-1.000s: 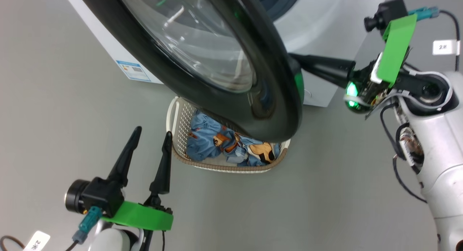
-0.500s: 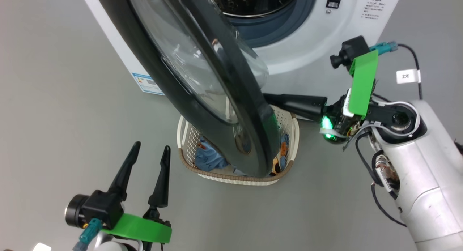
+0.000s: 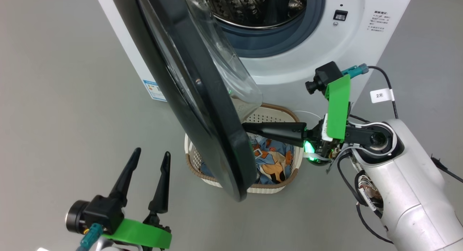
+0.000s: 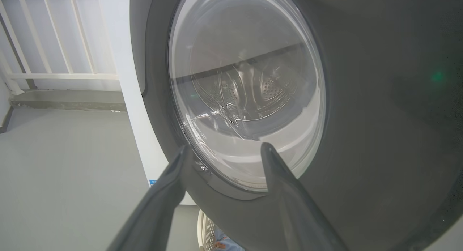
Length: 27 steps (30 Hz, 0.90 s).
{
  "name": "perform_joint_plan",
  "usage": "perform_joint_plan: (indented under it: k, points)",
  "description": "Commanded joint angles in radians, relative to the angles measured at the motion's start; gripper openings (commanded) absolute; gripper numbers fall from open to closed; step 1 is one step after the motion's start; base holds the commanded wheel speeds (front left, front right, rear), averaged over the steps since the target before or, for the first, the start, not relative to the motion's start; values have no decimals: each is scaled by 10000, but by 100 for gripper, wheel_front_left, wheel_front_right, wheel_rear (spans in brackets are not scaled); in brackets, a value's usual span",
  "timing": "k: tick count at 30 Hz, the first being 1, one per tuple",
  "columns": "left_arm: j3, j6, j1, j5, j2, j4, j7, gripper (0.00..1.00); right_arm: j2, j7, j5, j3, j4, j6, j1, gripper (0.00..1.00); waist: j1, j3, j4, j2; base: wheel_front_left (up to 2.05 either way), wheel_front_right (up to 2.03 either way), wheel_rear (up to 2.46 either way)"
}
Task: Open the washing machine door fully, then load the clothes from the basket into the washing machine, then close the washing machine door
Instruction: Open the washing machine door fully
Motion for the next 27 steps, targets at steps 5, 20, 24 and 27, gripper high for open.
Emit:
perform_joint_plan:
  k: [5, 20, 24, 27]
  points:
    - [303, 1, 79, 54, 158, -148, -63, 100, 309, -158, 108, 221, -365, 48, 167, 0, 0, -134, -52, 0, 0, 0, 0]
    - [905, -152, 177, 174, 159, 52, -63, 100, 119, -1965, -564, -839, -1098, 48, 1168, 100, 0, -597, -1115, 0, 0, 0, 0]
    - [1115, -196, 225, 220, 183, 69, -63, 100, 66, -2846, -808, -1154, -1415, 48, 1497, 100, 0, -674, -1356, 0, 0, 0, 0]
    - [1274, -221, 281, 247, 196, 64, -63, 100, 60, -3683, -937, -1435, -1607, 48, 1759, 100, 0, -746, -1520, 0, 0, 0, 0]
